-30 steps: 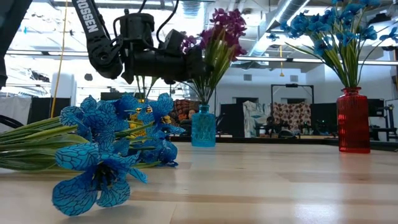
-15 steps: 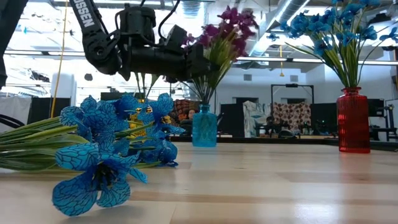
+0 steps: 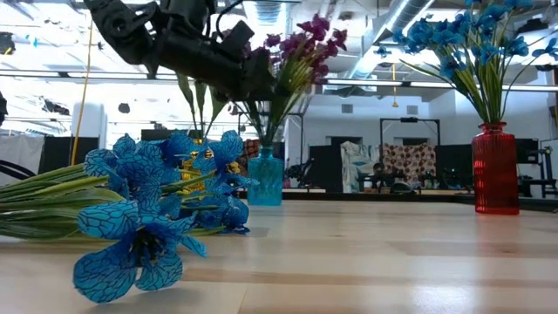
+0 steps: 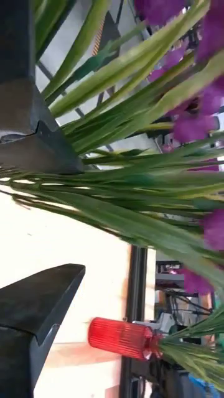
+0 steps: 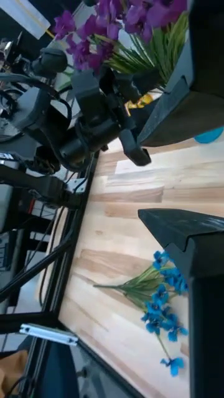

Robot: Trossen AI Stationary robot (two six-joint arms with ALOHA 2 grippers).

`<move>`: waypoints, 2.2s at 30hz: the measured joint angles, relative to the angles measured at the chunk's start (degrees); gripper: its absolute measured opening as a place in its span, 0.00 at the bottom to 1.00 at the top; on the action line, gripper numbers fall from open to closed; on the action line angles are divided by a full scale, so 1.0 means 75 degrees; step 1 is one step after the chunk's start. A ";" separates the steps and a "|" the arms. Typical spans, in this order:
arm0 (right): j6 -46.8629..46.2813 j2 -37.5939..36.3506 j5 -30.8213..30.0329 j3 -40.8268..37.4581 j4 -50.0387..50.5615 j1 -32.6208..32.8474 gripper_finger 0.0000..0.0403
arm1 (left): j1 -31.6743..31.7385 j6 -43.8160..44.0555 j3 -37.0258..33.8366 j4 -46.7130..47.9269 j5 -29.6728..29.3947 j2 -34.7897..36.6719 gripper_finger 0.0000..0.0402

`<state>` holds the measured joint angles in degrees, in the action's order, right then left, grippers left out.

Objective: Sort flowers into vase by color
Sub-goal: Put the violet flower into the blue vase

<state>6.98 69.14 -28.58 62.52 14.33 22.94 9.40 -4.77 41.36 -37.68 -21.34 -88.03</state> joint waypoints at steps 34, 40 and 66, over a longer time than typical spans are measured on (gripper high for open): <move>-0.0131 0.0064 0.0000 0.0000 0.0046 -0.0026 0.49 | -0.0054 0.0106 0.0000 0.0769 0.1225 0.1562 0.59; -0.0154 0.0064 0.0000 0.0000 0.0028 -0.0026 0.49 | -0.0048 0.0133 0.0000 0.1497 0.2051 0.1519 0.59; -0.0143 0.0064 0.0003 0.0000 0.0034 -0.0026 0.49 | -0.0028 -0.0726 0.0003 0.4296 0.3800 0.2015 0.59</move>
<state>5.91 69.63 -28.56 62.52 14.59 22.74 9.19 -10.22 41.39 -5.46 7.16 -72.92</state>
